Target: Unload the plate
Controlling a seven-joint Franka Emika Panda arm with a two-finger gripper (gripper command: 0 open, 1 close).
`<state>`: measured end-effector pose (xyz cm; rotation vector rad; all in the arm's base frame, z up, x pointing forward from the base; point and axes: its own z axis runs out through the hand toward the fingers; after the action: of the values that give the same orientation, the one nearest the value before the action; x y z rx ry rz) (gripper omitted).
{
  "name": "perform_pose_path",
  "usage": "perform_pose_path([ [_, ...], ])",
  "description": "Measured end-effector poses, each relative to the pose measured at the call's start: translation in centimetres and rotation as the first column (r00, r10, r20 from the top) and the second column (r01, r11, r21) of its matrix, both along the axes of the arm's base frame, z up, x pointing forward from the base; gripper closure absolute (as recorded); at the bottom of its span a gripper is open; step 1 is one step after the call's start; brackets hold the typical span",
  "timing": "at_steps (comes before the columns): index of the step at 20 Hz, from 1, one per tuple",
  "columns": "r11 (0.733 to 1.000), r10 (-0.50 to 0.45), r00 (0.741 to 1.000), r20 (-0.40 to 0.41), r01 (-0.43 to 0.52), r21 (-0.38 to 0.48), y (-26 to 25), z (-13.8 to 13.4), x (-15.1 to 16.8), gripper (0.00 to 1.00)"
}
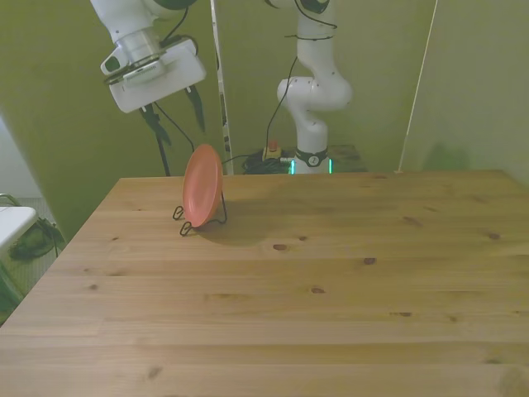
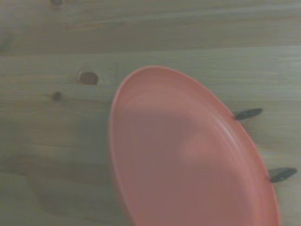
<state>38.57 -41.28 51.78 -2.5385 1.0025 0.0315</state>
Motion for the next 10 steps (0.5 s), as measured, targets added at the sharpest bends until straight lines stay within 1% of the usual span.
perform_pose_path([
  [3,0.998,0.015,1.0,-0.014,-0.014,0.069,-0.1,-1.8,0.9,0.0],
  [6,0.995,0.04,0.999,-0.021,-0.038,0.09,0.8,-2.9,2.5,0.0],
  [10,0.991,0.087,0.996,-0.011,-0.086,0.104,2.8,-3.1,4.5,0.0],
])
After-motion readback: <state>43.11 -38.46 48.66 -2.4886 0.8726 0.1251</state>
